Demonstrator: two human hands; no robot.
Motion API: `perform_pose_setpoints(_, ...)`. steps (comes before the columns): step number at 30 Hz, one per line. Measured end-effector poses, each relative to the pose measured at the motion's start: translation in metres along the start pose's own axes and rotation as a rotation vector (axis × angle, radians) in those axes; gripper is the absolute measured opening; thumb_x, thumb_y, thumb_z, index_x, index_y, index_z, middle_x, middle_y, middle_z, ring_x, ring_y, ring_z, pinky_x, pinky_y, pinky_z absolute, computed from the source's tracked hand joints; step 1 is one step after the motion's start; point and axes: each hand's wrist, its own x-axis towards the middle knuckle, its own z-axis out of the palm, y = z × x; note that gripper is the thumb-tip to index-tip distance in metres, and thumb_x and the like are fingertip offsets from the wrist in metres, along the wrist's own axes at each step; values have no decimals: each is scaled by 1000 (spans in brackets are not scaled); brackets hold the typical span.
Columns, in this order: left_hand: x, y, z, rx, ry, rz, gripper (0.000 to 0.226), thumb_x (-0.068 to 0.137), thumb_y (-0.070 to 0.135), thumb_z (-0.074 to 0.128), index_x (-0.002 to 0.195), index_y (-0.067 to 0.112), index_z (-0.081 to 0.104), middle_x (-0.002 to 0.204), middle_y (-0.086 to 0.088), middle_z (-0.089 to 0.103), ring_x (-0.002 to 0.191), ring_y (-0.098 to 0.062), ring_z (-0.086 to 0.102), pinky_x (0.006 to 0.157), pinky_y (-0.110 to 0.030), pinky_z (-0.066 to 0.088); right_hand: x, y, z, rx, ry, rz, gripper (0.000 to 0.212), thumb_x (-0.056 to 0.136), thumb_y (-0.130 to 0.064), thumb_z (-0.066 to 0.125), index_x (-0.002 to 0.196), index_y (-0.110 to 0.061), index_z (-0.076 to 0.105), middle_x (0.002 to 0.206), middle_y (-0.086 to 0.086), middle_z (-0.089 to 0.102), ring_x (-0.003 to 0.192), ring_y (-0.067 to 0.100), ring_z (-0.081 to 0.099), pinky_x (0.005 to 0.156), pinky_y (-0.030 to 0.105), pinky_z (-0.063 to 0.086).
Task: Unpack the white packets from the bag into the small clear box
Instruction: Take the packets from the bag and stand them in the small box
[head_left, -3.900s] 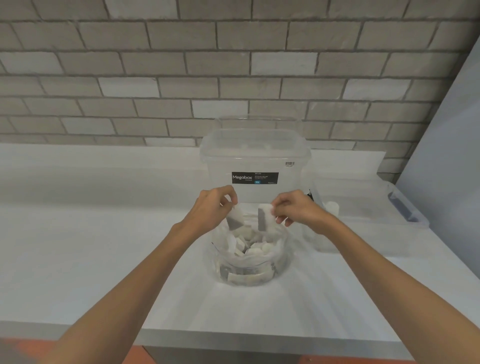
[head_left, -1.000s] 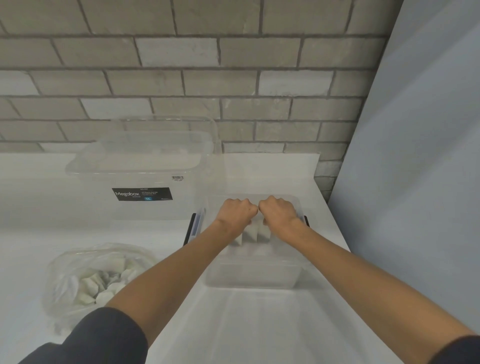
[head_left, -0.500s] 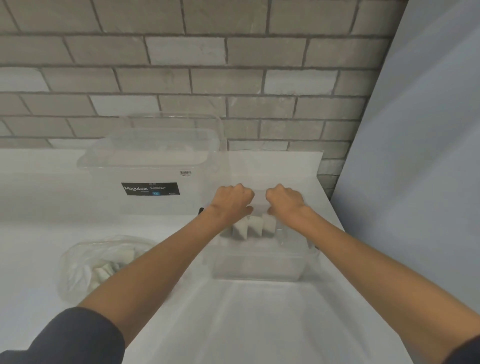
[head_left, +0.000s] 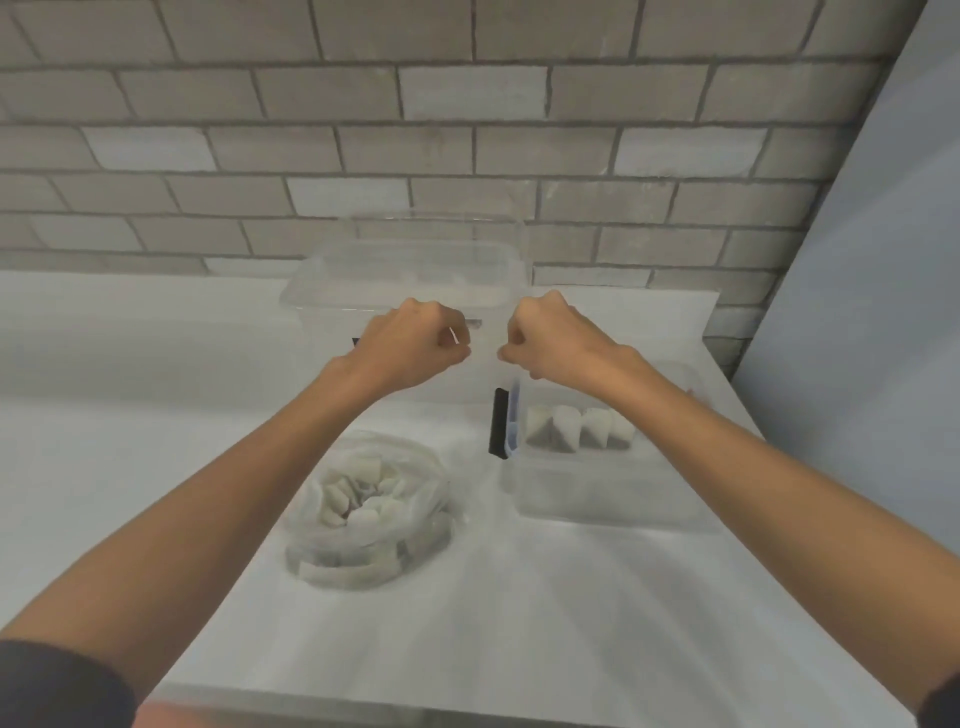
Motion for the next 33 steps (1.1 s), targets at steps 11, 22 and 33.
perform_pose_setpoints(11,-82,-110,1,-77,-97,-172,13,88,40,60,94,30,65,88,13,69,88,-11,57,73,-30,41,18,-95,99,167,-224,-67,14,89,-11,58,88,-4,71,85,11,67,63,19,70,72,38,59)
perform_pose_setpoints(22,-120,-133,34,-55,-143,-124,19,87,22,56,105,25,63,95,12,68,90,-14,60,69,-27,38,7,-129,171,220,-294,25,17,79,-5,60,93,-7,69,97,11,65,83,28,64,75,38,56)
perform_pose_setpoints(33,-126,-143,35,-145,-107,-66,16,89,18,58,103,22,63,102,8,65,89,-14,62,74,-29,47,9,-124,169,357,-218,142,5,79,-12,67,83,-16,66,90,7,64,84,22,63,69,30,53)
